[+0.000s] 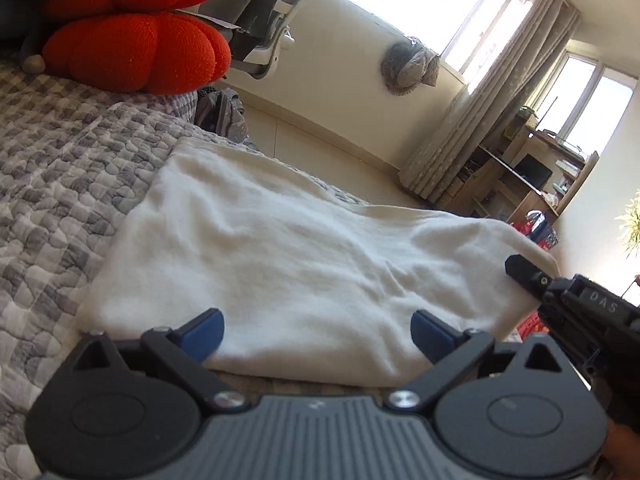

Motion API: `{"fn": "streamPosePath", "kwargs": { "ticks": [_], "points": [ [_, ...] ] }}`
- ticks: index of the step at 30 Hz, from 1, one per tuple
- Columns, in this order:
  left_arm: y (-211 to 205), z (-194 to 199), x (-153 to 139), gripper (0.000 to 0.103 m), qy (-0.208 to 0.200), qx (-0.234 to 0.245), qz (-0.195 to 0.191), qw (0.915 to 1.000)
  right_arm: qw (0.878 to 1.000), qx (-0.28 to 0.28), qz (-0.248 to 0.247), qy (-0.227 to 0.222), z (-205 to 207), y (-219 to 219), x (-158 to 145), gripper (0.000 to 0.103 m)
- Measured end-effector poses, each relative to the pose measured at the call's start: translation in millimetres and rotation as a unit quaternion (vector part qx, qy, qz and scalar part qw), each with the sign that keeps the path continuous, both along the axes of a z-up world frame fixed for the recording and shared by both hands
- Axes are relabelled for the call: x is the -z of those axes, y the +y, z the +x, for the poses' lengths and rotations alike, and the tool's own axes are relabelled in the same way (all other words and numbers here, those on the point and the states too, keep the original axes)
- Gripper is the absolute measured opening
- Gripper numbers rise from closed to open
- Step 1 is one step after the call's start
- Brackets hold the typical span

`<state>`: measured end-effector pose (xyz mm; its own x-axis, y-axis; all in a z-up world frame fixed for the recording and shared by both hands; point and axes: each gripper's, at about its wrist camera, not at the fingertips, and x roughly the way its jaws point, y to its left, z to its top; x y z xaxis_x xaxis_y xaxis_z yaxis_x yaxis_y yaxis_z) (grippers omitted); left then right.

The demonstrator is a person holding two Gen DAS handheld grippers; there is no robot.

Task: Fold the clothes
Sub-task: 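Lift the sweatshirt corner with the right gripper and fold it over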

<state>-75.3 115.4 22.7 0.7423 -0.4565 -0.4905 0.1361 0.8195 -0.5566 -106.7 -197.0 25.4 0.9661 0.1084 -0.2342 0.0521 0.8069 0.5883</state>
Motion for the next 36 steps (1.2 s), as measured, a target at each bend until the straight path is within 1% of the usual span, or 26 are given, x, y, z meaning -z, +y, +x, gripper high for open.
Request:
{"fn": "streamPosePath", "kwargs": {
  "ticks": [1,3,4,6,8,9,11,12,13,15,17,18,19,21,22,24,26,27,28,29,30,34,36],
  "points": [
    [14.1,-2.3,-3.4,0.100,0.004,-0.015,-0.003,0.9999,1.000,-0.003,-0.012,-0.003,0.4,3.0,-2.2,0.013],
    [38.5,-8.0,-9.9,0.100,0.000,-0.035,0.010,0.9993,0.999,-0.009,-0.035,-0.010,1.2,8.9,-6.5,0.013],
    [46.3,-9.7,-11.4,0.100,-0.002,-0.036,0.012,0.9993,1.000,-0.007,-0.023,-0.009,1.1,6.7,-5.0,0.013],
    [59.4,-11.1,-10.6,0.100,0.007,-0.037,0.005,0.9993,1.000,0.005,0.022,-0.001,-1.3,-2.2,1.6,0.013],
    [62.7,-8.6,-4.7,0.100,0.023,-0.041,0.000,0.9989,0.998,0.016,0.064,0.008,-3.2,-10.5,7.7,0.015],
    [61.4,-6.5,-0.9,0.100,0.030,-0.043,0.002,0.9986,0.996,0.023,0.090,0.014,-4.0,-16.2,11.8,0.017],
    [58.1,-2.9,5.5,0.100,0.039,-0.047,0.008,0.9981,0.988,0.039,0.146,0.026,-5.9,-28.4,20.5,0.017],
    [55.5,-1.7,7.7,0.100,0.037,-0.048,0.013,0.9981,0.986,0.044,0.155,0.031,-6.7,-31.9,22.5,0.017],
    [51.7,-1.6,8.8,0.100,0.032,-0.049,0.023,0.9980,0.985,0.048,0.160,0.034,-7.6,-34.7,23.7,0.017],
    [40.2,-1.4,8.8,0.100,0.024,-0.051,0.059,0.9967,0.984,0.057,0.165,0.045,-9.1,-39.3,26.3,0.018],
    [26.6,-2.9,8.7,0.100,0.015,-0.051,0.108,0.9927,0.982,0.063,0.169,0.056,-10.6,-42.0,29.0,0.022],
    [19.9,-3.5,9.0,0.100,0.009,-0.050,0.137,0.9893,0.980,0.067,0.176,0.057,-11.8,-43.2,30.2,0.036],
    [13.3,-3.7,9.7,0.100,0.005,-0.048,0.164,0.9854,0.979,0.071,0.184,0.057,-13.1,-44.4,31.3,0.053],
    [7.1,-3.4,11.0,0.100,0.001,-0.048,0.185,0.9815,0.977,0.075,0.195,0.051,-15.6,-45.6,33.2,0.061],
    [4.7,-3.1,11.6,0.100,-0.001,-0.049,0.193,0.9800,0.976,0.075,0.198,0.049,-15.9,-45.8,34.1,0.061],
    [5.6,-1.5,11.4,0.100,0.000,-0.051,0.189,0.9806,0.979,0.060,0.185,0.051,-10.3,-40.8,33.6,0.061],
    [10.3,-2.8,12.1,0.100,0.001,-0.050,0.186,0.9813,0.986,0.046,0.153,0.054,-2.6,-32.3,29.7,0.061],
    [10.9,-3.6,12.7,0.100,0.000,-0.049,0.188,0.9810,0.987,0.046,0.143,0.053,-1.1,-30.6,27.8,0.052],
    [10.3,-4.2,13.4,0.100,0.000,-0.047,0.190,0.9806,0.988,0.047,0.135,0.051,-0.1,-29.4,25.9,0.031],
    [9.5,-4.4,13.6,0.100,0.000,-0.047,0.193,0.9801,0.989,0.050,0.128,0.047,-0.8,-28.6,24.7,0.022],
    [8.4,-4.3,13.6,0.100,0.001,-0.047,0.196,0.9796,0.990,0.053,0.122,0.043,-1.9,-27.9,23.6,0.017],
    [-1.6,-2.5,13.4,0.100,0.006,-0.052,0.219,0.9743,0.994,0.057,0.078,0.043,-1.0,-20.6,18.2,0.016],
    [-2.8,-1.4,12.1,0.100,0.012,-0.053,0.223,0.9734,0.996,0.055,0.058,0.042,0.8,-17.0,16.5,0.016]
  ]
}}
